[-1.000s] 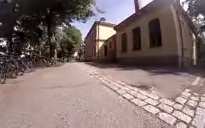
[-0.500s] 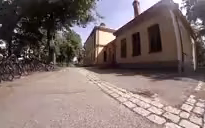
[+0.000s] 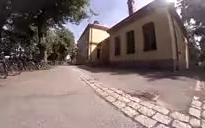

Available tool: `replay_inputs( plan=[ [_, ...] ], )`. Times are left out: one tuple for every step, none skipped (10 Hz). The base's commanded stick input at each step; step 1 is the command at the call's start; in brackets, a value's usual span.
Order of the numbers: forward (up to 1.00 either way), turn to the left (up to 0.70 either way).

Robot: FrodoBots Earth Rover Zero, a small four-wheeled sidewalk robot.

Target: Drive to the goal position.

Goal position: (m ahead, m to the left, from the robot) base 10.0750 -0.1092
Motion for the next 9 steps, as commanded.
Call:
replay_inputs(
  plan=[
    [0.70, 0.00],
    [0.70, 0.00],
    [0.70, 0.00],
    [0.70, 0.00],
    [0.70, 0.00],
    [0.70, 0.00],
    [0.70, 0.00],
    [0.70, 0.00],
    [0.70, 0.00]
  ],
)
